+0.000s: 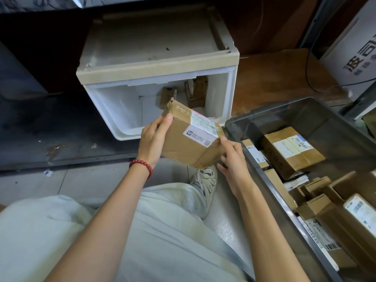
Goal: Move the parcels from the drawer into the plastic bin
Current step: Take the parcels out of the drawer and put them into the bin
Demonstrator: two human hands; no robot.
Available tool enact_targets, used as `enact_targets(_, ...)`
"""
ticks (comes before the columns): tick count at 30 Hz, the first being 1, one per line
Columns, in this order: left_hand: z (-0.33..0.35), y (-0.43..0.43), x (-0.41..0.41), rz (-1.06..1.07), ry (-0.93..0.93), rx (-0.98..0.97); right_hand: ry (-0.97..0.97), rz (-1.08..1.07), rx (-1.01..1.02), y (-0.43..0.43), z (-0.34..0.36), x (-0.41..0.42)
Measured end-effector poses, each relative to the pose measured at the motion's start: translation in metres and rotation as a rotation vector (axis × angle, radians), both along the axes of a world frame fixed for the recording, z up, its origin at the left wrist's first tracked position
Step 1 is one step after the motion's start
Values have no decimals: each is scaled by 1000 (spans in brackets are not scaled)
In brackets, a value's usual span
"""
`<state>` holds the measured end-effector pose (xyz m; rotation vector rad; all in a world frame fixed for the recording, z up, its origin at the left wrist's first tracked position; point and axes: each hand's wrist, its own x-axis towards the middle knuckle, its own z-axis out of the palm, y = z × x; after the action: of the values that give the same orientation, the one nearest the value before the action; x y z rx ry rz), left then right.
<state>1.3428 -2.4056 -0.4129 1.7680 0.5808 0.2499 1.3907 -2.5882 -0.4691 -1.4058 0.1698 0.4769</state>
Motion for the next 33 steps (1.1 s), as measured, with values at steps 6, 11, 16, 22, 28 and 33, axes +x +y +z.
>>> enact_targets(6,-8,4,-7,50,56,-37,-42,9,32,3,4,2)
enact_targets(11,-10,6,-8,74,97,54,-72,-31,2,4,2,2)
enact_targets(16,-12,5,-5,77,134,150,37,-39,11,3,1,2)
enact_targets(22,-12,8,-4,14,88,44,21,60,49,-2,1,4)
enact_targets(28,-9,6,-6,44,46,57,-26,23,19,1,0,5)
enact_targets(33,-7,4,-6,70,17,44,41,7,98,0,0,1)
